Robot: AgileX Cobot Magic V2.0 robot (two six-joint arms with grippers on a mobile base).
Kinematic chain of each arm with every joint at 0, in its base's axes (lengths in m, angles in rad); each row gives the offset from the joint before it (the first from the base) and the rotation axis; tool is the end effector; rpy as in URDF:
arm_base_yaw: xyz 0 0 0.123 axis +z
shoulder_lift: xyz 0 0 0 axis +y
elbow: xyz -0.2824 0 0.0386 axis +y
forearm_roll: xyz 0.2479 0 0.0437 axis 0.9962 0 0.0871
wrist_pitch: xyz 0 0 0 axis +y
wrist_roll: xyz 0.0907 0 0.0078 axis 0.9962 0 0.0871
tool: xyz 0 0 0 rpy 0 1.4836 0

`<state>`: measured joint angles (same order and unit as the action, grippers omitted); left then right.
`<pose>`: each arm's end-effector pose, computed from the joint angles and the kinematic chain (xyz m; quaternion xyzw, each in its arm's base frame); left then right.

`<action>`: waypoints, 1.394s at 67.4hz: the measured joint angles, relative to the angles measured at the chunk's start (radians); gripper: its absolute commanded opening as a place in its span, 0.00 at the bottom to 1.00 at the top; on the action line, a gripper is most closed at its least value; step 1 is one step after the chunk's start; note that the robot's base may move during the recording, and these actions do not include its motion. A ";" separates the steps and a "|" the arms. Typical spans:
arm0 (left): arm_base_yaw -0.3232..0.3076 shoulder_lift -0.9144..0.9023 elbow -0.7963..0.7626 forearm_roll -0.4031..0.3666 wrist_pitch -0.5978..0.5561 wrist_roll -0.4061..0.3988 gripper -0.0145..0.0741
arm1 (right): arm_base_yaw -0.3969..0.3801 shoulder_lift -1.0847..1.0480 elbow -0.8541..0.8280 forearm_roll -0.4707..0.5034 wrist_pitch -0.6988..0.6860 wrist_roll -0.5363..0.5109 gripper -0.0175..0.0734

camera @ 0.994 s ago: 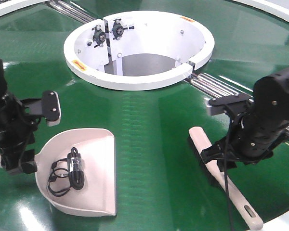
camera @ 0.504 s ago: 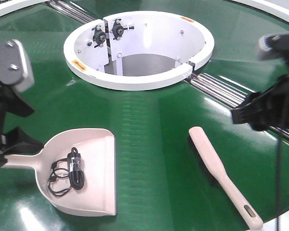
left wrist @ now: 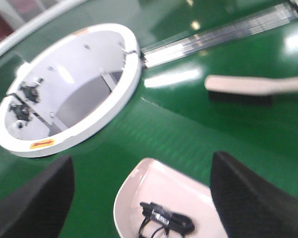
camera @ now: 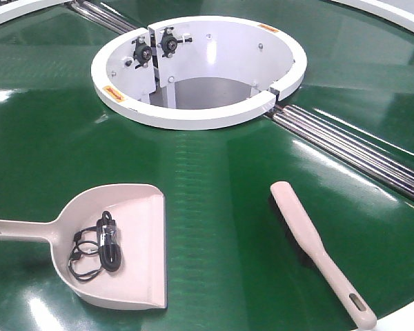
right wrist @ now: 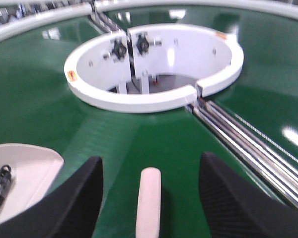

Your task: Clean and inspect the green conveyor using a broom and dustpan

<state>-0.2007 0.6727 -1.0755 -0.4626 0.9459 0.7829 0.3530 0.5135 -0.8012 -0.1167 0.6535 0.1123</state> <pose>0.0837 -0.0507 0.4332 0.3764 0.7354 -0.0713 0.5589 0.0826 0.0236 0.3828 -0.1112 0.7894 0.0839 0.5978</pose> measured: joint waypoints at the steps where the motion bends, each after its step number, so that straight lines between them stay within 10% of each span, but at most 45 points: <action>1: 0.000 -0.019 0.020 0.003 -0.020 -0.020 0.77 | 0.000 -0.023 0.010 -0.001 -0.007 0.000 0.66; 30: 0.000 -0.385 0.497 0.291 -0.346 -0.538 0.77 | 0.000 -0.462 0.304 -0.003 -0.102 -0.087 0.66; 48: 0.000 -0.482 0.706 0.311 -0.471 -0.577 0.71 | 0.000 -0.529 0.443 -0.003 -0.156 -0.094 0.63; 64: 0.000 -0.482 0.724 0.301 -0.495 -0.626 0.15 | 0.000 -0.530 0.460 -0.003 -0.156 -0.094 0.19; 94: 0.000 -0.482 0.724 0.258 -0.506 -0.637 0.16 | 0.000 -0.530 0.460 -0.003 -0.156 -0.094 0.18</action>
<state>-0.2007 0.1905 -0.3512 -0.2043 0.4397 0.1462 0.3530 -0.0160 -0.3413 -0.1199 0.4973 0.0184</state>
